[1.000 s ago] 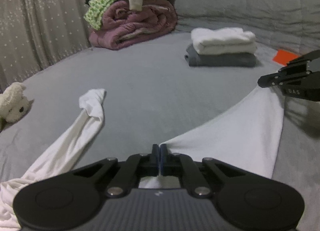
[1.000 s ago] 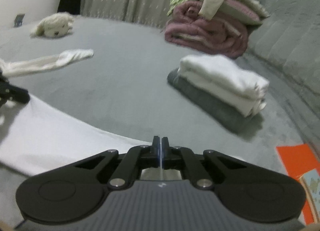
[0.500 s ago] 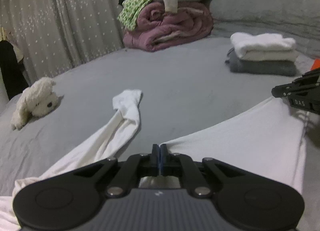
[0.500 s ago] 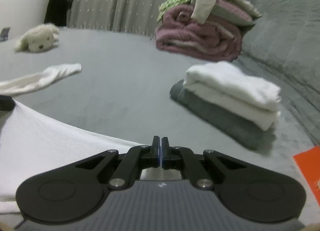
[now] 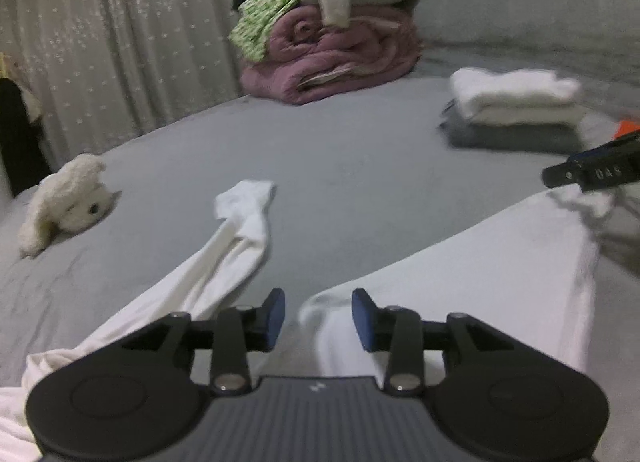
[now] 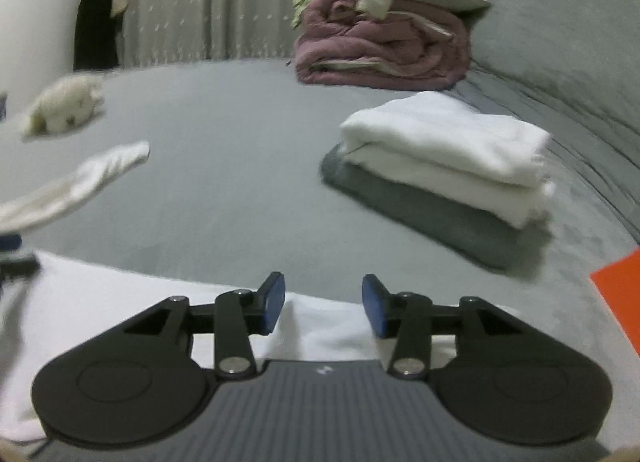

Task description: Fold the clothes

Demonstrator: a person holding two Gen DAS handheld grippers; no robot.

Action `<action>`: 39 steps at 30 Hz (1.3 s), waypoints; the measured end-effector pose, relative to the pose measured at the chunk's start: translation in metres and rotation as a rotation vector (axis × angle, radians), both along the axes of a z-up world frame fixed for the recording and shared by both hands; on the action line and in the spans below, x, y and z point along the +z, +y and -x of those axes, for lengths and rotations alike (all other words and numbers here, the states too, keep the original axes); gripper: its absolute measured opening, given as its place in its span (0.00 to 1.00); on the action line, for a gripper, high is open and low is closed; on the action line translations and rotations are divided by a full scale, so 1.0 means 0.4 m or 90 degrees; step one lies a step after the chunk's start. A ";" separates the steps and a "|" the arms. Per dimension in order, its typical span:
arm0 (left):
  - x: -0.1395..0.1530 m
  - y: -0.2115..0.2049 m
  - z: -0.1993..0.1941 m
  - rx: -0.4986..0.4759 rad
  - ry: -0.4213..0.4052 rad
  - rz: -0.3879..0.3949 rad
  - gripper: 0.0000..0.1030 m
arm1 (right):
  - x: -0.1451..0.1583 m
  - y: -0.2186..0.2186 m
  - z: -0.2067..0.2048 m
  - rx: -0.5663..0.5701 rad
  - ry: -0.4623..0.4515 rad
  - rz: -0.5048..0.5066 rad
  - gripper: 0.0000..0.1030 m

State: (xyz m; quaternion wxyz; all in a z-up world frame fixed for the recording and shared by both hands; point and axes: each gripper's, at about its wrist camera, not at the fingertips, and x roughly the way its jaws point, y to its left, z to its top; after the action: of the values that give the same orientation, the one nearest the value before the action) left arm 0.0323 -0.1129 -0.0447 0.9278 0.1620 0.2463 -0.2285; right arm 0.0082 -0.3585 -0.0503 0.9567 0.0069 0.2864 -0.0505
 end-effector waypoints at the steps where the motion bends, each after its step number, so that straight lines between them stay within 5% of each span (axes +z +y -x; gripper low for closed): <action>1: 0.006 -0.004 0.013 -0.012 -0.001 0.003 0.37 | 0.011 -0.021 0.014 -0.010 -0.004 -0.019 0.46; 16: 0.035 -0.064 0.182 -0.241 0.061 0.086 0.38 | 0.014 -0.305 0.177 -0.200 0.008 -0.444 0.46; 22: -0.004 -0.091 0.209 -0.288 0.091 0.043 0.29 | -0.046 -0.332 0.181 -0.216 0.027 -0.614 0.36; 25: -0.023 -0.100 0.210 -0.289 0.094 0.021 0.29 | -0.043 -0.326 0.168 -0.214 0.018 -0.600 0.28; 28: -0.024 -0.100 0.207 -0.278 0.090 0.021 0.23 | -0.035 -0.319 0.158 -0.210 -0.004 -0.576 0.09; 31: -0.023 -0.095 0.199 -0.258 0.089 0.020 0.02 | -0.013 -0.312 0.157 -0.216 -0.029 -0.533 0.07; 39: 0.016 -0.071 0.197 -0.271 0.083 0.073 0.00 | 0.033 -0.307 0.149 -0.226 -0.074 -0.422 0.03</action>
State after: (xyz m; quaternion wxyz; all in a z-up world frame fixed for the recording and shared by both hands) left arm -0.0467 -0.1413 -0.0383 0.8483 0.1424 0.2527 -0.4429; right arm -0.0512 -0.4812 -0.0371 0.8936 0.3684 0.2269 -0.1197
